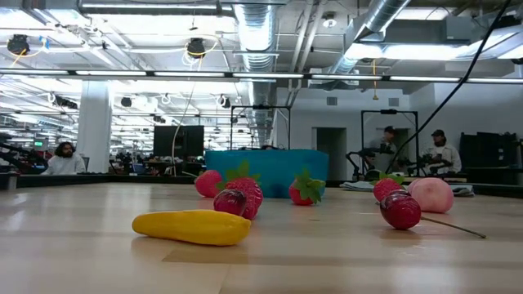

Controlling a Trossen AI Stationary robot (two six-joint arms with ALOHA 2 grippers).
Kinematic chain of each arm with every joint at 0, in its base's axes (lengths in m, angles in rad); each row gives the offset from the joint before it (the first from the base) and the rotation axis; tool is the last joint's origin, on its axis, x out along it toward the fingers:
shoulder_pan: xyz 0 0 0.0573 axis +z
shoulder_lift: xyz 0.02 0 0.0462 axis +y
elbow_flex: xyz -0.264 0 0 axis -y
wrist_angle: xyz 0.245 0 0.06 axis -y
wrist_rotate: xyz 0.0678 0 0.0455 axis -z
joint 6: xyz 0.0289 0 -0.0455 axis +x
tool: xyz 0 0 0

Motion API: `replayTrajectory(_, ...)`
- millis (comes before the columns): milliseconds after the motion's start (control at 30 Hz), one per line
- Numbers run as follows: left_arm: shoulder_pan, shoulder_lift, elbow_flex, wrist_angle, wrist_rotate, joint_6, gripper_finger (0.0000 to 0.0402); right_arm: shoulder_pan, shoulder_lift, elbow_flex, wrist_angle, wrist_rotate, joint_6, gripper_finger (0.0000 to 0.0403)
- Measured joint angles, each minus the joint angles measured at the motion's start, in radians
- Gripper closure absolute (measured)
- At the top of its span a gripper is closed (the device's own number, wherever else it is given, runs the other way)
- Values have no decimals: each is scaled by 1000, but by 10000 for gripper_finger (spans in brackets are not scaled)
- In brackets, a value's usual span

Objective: Pick and placing Produce into tupperware
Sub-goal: Put the peach into the blue bin

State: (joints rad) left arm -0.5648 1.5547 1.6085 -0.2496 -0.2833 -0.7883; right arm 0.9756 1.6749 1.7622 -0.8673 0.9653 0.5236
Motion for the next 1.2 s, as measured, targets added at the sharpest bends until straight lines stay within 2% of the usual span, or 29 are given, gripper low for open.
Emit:
replayTrajectory(167, -6, 0, 0, 19, 119, -178, 313, 0, 0, 0, 0, 0, 0, 227)
replayTrajectory(300, -29, 0, 0, 47, 117, -237, 313, 0, 0, 0, 0, 0, 0, 227)
replayTrajectory(400, -37, 1, 0, 51, 114, -226, 313, -1, 0, 0, 1, 0, 0, 227)
replayTrajectory(633, -25, 0, 0, -43, 37, -39, 313, -1, 0, 0, 1, 0, 0, 227)
replayTrajectory(800, 16, 1, 0, -147, -76, 156, 313, -1, 0, 0, 1, 0, 0, 227)
replayTrajectory(900, 44, 1, 0, -220, -179, 274, 313, -1, 0, 0, 1, 0, 0, 227)
replayTrajectory(1067, 111, 1, -13, -328, -257, 375, 313, -1, 0, 0, 2, 0, 0, 227)
replayTrajectory(1200, 183, 1, -34, -394, -273, 431, 313, -3, 0, 0, 2, 0, 0, 227)
